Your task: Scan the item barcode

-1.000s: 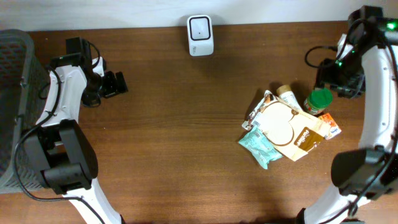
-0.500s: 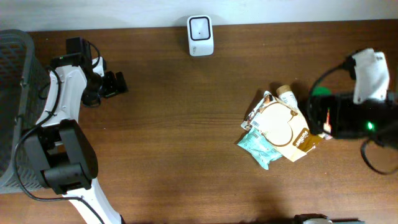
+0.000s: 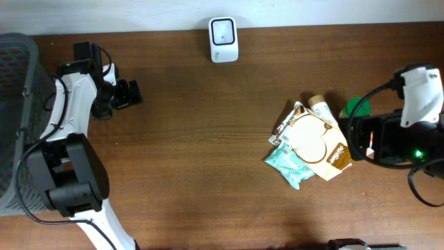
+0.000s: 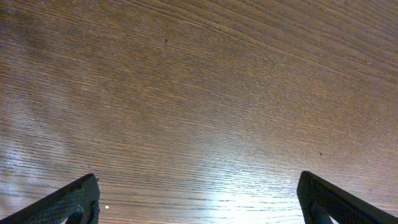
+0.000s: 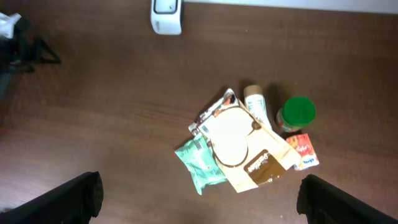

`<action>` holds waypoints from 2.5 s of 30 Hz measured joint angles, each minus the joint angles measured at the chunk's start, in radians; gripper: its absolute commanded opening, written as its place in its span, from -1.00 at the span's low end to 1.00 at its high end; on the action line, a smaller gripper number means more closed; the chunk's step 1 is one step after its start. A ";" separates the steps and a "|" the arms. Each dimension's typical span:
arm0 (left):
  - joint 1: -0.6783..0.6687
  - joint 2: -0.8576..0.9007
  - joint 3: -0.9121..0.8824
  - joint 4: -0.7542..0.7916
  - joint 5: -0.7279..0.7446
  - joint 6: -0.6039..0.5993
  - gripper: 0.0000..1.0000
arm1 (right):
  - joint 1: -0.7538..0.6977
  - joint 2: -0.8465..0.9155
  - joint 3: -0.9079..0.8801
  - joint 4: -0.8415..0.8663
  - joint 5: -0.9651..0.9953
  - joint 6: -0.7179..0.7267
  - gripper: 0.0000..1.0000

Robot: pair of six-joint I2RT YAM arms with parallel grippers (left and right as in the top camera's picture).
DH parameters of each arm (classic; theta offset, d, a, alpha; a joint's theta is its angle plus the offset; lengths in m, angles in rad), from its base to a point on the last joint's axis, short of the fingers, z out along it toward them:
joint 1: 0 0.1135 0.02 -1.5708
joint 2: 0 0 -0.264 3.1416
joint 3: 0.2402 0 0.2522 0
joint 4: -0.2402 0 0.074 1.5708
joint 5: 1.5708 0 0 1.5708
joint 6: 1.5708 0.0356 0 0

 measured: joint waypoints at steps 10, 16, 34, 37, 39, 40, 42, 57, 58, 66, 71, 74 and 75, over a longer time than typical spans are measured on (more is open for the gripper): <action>0.000 0.000 0.000 0.001 0.000 0.000 0.98 | 0.000 -0.341 -0.744 0.784 0.021 -0.010 0.97; 0.000 0.000 0.000 0.002 0.000 0.000 0.98 | 0.000 -0.736 -1.410 1.356 0.021 -0.015 0.97; 0.000 0.000 0.000 0.000 0.000 0.000 0.98 | 0.000 -1.265 -2.122 1.722 0.021 -0.021 0.97; 0.000 0.000 0.000 0.000 0.000 0.000 0.98 | 0.000 -1.265 -2.122 1.634 0.021 -0.020 0.97; 0.000 0.000 0.000 0.000 0.000 0.000 0.98 | 0.000 -1.265 -2.123 1.622 0.021 -0.021 0.97; 0.000 0.000 0.000 0.000 0.000 0.000 0.98 | 0.000 -1.265 -2.123 1.622 0.021 -0.021 0.96; 0.000 0.000 0.000 0.000 0.000 0.000 0.98 | 0.000 -1.265 -2.123 1.622 0.020 -0.020 0.97; 0.000 0.000 0.000 0.000 0.000 0.000 0.98 | 0.000 -1.265 -2.123 1.622 0.021 -0.021 0.97; 0.000 0.000 0.000 0.000 0.000 0.000 0.98 | 0.000 -1.265 -2.123 1.622 0.021 -0.021 0.97; 0.000 0.000 0.000 0.000 0.000 0.000 0.99 | 0.000 -1.265 -2.123 1.622 0.021 -0.021 0.97; 0.000 0.000 0.000 0.000 0.000 0.000 0.98 | 0.000 -1.265 -2.123 1.622 0.021 -0.021 0.97; 0.000 0.000 0.000 0.000 0.000 0.000 0.99 | 0.000 -1.265 -2.123 1.622 0.021 -0.020 0.97; 0.000 0.000 0.000 0.000 0.000 0.000 0.98 | 0.000 -1.265 -2.123 1.622 0.021 -0.021 0.97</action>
